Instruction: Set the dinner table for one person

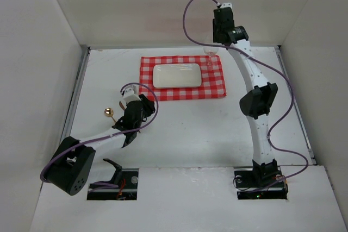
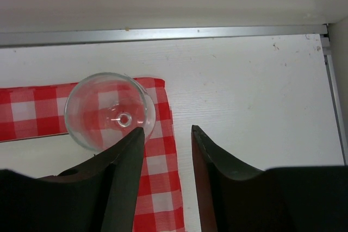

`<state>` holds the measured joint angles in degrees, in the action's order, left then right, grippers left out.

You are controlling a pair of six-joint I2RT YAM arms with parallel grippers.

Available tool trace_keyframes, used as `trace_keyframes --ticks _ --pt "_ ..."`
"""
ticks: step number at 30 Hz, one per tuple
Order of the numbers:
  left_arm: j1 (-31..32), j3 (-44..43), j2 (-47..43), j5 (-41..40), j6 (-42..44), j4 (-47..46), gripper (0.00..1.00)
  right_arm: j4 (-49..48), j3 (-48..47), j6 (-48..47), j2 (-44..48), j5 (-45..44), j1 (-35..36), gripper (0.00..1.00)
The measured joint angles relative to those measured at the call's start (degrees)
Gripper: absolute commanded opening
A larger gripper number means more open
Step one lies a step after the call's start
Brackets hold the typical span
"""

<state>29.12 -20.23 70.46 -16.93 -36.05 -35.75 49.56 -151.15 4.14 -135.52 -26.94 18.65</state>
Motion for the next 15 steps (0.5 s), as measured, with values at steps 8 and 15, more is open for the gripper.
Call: trace_keyframes --ticks 8,15 --pt "0.0 0.0 0.0 0.0 0.0 0.0 0.36 -0.37 0.26 0.24 4.74 0.0 0.15 0.46" --pt "0.0 0.0 0.0 0.02 0.0 0.0 0.36 -4.26 10.95 1.42 12.81 0.63 1.86 0.28"
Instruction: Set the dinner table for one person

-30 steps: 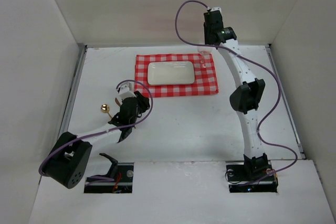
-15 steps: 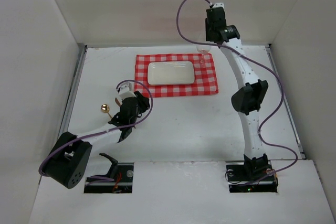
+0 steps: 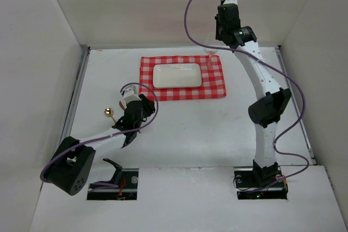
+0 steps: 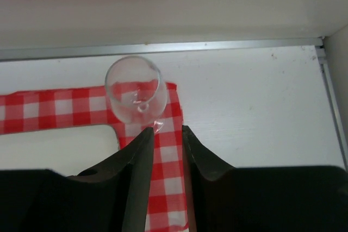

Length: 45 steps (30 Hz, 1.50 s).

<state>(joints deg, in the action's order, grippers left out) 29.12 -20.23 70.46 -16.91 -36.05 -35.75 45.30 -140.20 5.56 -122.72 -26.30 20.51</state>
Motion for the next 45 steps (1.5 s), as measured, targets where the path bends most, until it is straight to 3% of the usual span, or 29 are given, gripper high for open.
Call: trace_keyframes --ticks 3,11,16,20,24,28,34,38,45 --pt "-0.04 0.0 -0.02 0.0 0.0 0.0 0.36 -5.49 14.05 1.75 8.83 2.89 1.86 0.22" --pt "-1.64 0.31 -2.49 -1.38 -0.02 0.74 0.35 -31.65 58.18 8.04 37.97 12.96 13.42 0.17" --pt "-3.69 3.04 -14.4 -6.84 -0.7 4.44 0.34 -45.79 76.37 13.46 42.73 15.21 20.37 0.12" --pt "-5.29 3.65 -25.51 -11.82 -1.9 8.96 0.32 -49.03 81.96 15.85 39.5 15.65 25.29 0.13" --pt "-5.55 0.26 -28.55 -13.79 -4.85 20.87 0.29 -51.1 85.92 16.94 40.24 15.78 29.53 0.19" --pt "-5.2 -4.63 -26.08 -12.39 -11.39 34.69 0.28 -52.59 92.11 17.81 46.12 15.56 30.84 0.24" --pt "-1.99 -6.16 -20.24 -10.97 -20.57 48.41 0.37 -52.54 101.57 19.34 58.29 14.75 30.82 0.3" --pt "-0.7 -6.16 -14.73 -11.06 -23.74 52.17 0.36 -52.41 105.59 19.54 63.14 14.64 30.84 0.3" --pt "-0.2 -6.14 -9.31 -11.87 -27.06 53.68 0.36 -53.92 108.8 20.44 63.43 14.58 32.28 0.32"
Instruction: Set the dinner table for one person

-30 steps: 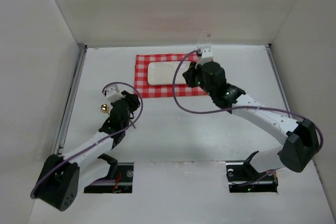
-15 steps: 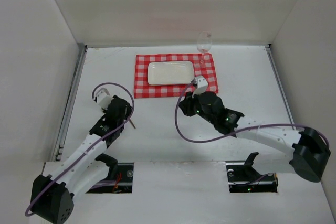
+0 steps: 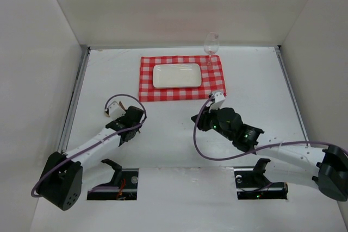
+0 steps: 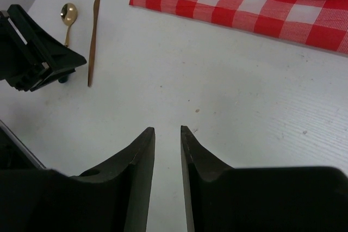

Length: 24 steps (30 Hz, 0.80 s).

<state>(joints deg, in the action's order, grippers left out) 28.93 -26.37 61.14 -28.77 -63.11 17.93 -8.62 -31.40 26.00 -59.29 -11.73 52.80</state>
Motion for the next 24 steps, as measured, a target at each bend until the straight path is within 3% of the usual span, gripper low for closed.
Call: trace_keyframes --ticks 14,24 --pt "0.31 -2.4 8.2 -2.78 -0.02 -1.92 0.31 -5.29 0.83 2.38 -4.83 1.73 3.85 0.32" --pt "0.96 -2.8 8.39 -3.43 0.11 -2.14 0.32 -6.14 0.83 2.54 -6.58 1.95 4.68 0.32"
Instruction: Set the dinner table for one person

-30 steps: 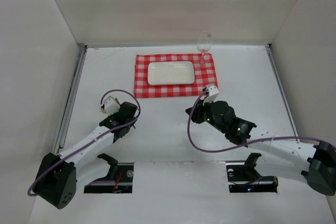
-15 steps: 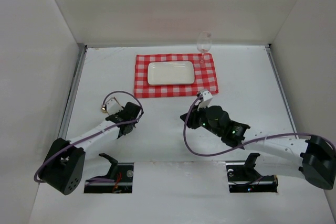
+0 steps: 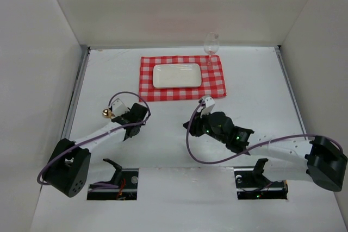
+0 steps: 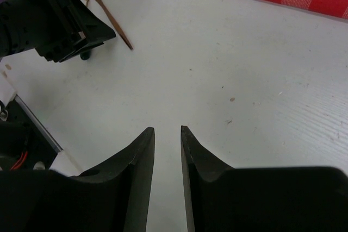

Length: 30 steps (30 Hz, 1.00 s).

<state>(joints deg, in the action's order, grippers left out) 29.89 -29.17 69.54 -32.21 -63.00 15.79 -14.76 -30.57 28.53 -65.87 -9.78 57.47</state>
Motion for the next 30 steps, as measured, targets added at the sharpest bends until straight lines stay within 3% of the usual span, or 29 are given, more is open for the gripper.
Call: trace_keyframes --ticks 9,16,21,26,30 --pt "-0.33 0.0 -1.77 -0.66 -0.13 -2.67 0.35 -0.37 0.0 0.02 -2.19 0.22 0.0 0.32" --pt "-2.38 -1.09 3.3 -0.22 -0.11 -3.56 0.33 -0.44 0.0 0.02 -2.64 0.68 0.0 0.32" --pt "-3.37 -2.01 5.22 0.04 0.15 -4.04 0.28 -0.72 0.0 0.02 -2.4 0.79 0.0 0.32" --pt "-3.87 -2.78 6.54 0.7 1.31 -4.72 0.16 -0.76 0.04 0.04 -1.14 0.79 0.0 0.32" --pt "-4.24 -2.78 6.45 1.77 2.6 -4.85 0.15 -0.92 0.5 0.04 0.07 0.81 0.0 0.32"
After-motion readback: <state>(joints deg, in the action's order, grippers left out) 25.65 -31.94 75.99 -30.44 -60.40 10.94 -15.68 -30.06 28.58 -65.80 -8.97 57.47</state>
